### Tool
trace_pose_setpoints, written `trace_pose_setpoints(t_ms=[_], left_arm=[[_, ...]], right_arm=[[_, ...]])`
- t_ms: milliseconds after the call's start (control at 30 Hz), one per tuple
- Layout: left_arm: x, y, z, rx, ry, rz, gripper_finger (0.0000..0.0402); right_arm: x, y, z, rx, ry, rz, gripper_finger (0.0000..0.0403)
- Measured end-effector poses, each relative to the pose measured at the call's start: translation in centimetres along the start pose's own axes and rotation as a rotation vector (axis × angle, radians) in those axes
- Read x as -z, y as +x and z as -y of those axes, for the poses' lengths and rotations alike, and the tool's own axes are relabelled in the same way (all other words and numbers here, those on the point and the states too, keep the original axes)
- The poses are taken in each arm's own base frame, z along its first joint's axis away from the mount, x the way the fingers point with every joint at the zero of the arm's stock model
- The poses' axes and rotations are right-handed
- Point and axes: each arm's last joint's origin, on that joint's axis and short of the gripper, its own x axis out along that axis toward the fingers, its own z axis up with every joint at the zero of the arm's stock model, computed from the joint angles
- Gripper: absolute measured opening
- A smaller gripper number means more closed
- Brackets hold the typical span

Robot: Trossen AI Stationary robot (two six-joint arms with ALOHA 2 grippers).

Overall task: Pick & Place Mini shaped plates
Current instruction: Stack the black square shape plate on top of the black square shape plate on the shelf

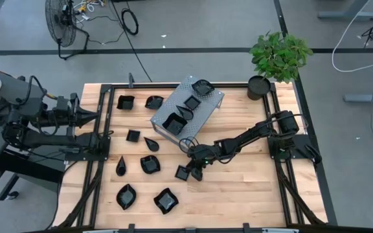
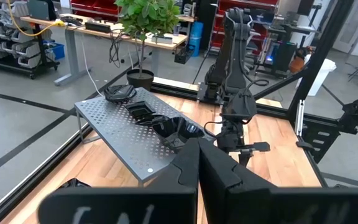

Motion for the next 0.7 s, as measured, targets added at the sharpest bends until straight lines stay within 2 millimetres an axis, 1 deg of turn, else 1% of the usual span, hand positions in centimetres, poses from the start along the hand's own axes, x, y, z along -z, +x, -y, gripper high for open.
trace_pose_setpoints(t_ms=[100,267,333,567,700], left_arm=[[0.0,-0.01,0.0,0.0,0.0,0.0,0.0005],[0.0,-0.01,0.0,0.0,0.0,0.0,0.0005],[0.0,0.0,0.0,-0.001,0.0,0.0,0.0005],[0.0,-0.01,0.0,0.0,0.0,0.0,0.0005],[0.0,-0.01,0.0,0.0,0.0,0.0,0.0005]], right_arm=[[-0.02,0.0,-0.01,-0.001,0.007,0.001,0.0083],[-0.03,0.0,-0.02,-0.001,0.017,0.002,0.0023],[-0.06,0.0,-0.04,-0.004,0.016,0.005,0.0007],[-0.2,-0.05,-0.19,-0.025,0.022,0.012,0.0003],[-0.8,-0.76,-0.74,-0.046,0.036,0.033,0.0002]])
